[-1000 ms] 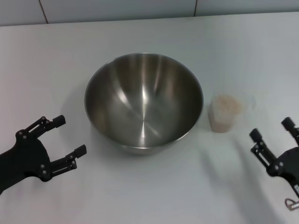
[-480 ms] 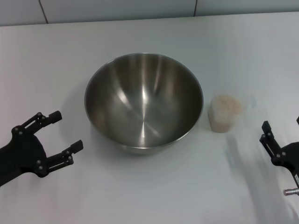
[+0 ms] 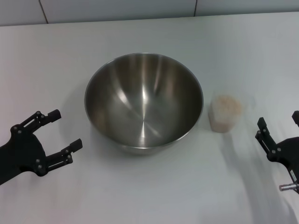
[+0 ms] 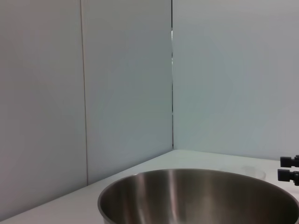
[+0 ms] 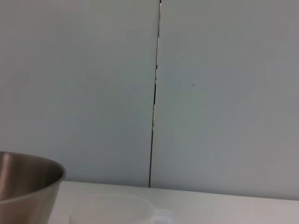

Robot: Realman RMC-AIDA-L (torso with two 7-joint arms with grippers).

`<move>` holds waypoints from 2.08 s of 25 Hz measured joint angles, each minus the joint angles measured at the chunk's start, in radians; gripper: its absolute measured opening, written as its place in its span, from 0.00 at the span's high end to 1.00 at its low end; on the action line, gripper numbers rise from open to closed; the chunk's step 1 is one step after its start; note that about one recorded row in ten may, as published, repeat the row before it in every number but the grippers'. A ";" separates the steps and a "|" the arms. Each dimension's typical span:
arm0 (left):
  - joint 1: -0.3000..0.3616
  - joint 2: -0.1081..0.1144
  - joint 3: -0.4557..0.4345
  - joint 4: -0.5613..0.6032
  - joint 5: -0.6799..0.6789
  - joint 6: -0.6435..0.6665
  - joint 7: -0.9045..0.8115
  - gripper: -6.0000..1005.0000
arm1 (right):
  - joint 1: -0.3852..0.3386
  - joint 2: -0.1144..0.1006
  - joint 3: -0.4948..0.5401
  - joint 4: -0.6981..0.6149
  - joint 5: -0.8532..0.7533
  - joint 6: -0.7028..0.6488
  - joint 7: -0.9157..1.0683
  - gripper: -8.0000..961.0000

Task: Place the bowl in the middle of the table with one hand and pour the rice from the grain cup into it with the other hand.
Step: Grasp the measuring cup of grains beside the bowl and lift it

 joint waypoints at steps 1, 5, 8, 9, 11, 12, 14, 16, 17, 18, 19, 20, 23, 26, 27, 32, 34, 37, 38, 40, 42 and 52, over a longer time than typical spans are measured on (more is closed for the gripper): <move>0.000 0.000 0.000 0.000 0.000 0.000 0.000 0.13 | 0.004 0.000 0.003 -0.001 0.001 0.002 0.000 0.15; 0.000 -0.001 0.000 0.000 0.000 0.001 0.000 0.13 | 0.031 0.000 0.007 -0.005 0.009 0.023 0.001 0.15; 0.001 -0.003 -0.002 0.000 0.000 0.002 0.000 0.13 | 0.065 0.000 -0.001 -0.012 0.040 0.057 0.002 0.15; 0.001 -0.003 -0.002 0.000 0.000 0.002 0.000 0.13 | 0.065 0.000 -0.001 -0.012 0.040 0.057 0.002 0.15; 0.002 -0.004 -0.009 0.000 -0.001 0.002 0.000 0.13 | 0.078 0.000 -0.004 -0.019 0.051 0.066 0.003 0.15; 0.003 -0.004 -0.018 -0.002 -0.001 0.004 0.000 0.13 | 0.083 0.000 -0.004 -0.023 0.053 0.068 0.003 0.15; 0.004 -0.004 -0.026 -0.005 -0.001 0.005 0.000 0.13 | 0.092 0.000 -0.002 -0.028 0.053 0.076 0.007 0.15; 0.005 -0.005 -0.029 -0.006 -0.001 0.006 0.000 0.13 | 0.107 0.000 0.000 -0.038 0.053 0.088 0.025 0.15; 0.005 -0.004 -0.030 -0.006 -0.002 0.007 0.000 0.13 | 0.114 0.000 0.000 -0.046 0.053 0.095 0.040 0.15; 0.005 -0.004 -0.030 -0.006 -0.002 0.007 0.000 0.13 | 0.128 0.000 -0.001 -0.066 0.053 0.107 0.073 0.15; 0.005 -0.005 -0.031 -0.006 -0.002 0.007 0.000 0.13 | 0.128 0.000 -0.001 -0.066 0.053 0.107 0.073 0.15; 0.005 -0.006 -0.039 -0.006 -0.002 0.009 0.000 0.13 | 0.133 0.000 -0.003 -0.072 0.053 0.112 0.083 0.15; 0.004 -0.006 -0.049 -0.008 -0.002 0.011 0.000 0.13 | 0.146 0.000 0.000 -0.081 0.053 0.126 0.094 0.15; 0.004 -0.005 -0.056 -0.007 -0.002 0.014 -0.006 0.13 | 0.158 0.000 0.004 -0.082 0.053 0.130 0.094 0.15; 0.004 -0.005 -0.056 -0.006 -0.003 0.014 -0.007 0.13 | 0.161 0.000 0.005 -0.082 0.053 0.130 0.094 0.15; 0.001 -0.006 -0.067 -0.001 -0.003 0.019 -0.015 0.13 | 0.181 0.000 0.007 -0.084 0.054 0.149 0.094 0.15; 0.000 -0.006 -0.068 0.000 -0.003 0.020 -0.015 0.13 | 0.189 0.000 0.011 -0.086 0.054 0.164 0.094 0.15; -0.001 -0.006 -0.068 0.000 -0.003 0.021 -0.015 0.13 | 0.190 0.000 0.013 -0.086 0.054 0.167 0.094 0.15; -0.001 -0.006 -0.069 0.000 -0.003 0.021 -0.015 0.13 | 0.191 0.000 0.014 -0.086 0.054 0.167 0.094 0.15; -0.001 -0.007 -0.072 0.000 -0.003 0.021 -0.015 0.13 | 0.191 0.000 0.014 -0.086 0.054 0.168 0.094 0.15; -0.001 -0.008 -0.074 0.000 -0.003 0.024 -0.015 0.13 | 0.192 0.000 0.016 -0.086 0.055 0.170 0.094 0.15; -0.002 -0.008 -0.077 0.000 -0.003 0.031 -0.015 0.13 | 0.196 0.000 0.017 -0.085 0.055 0.170 0.094 0.15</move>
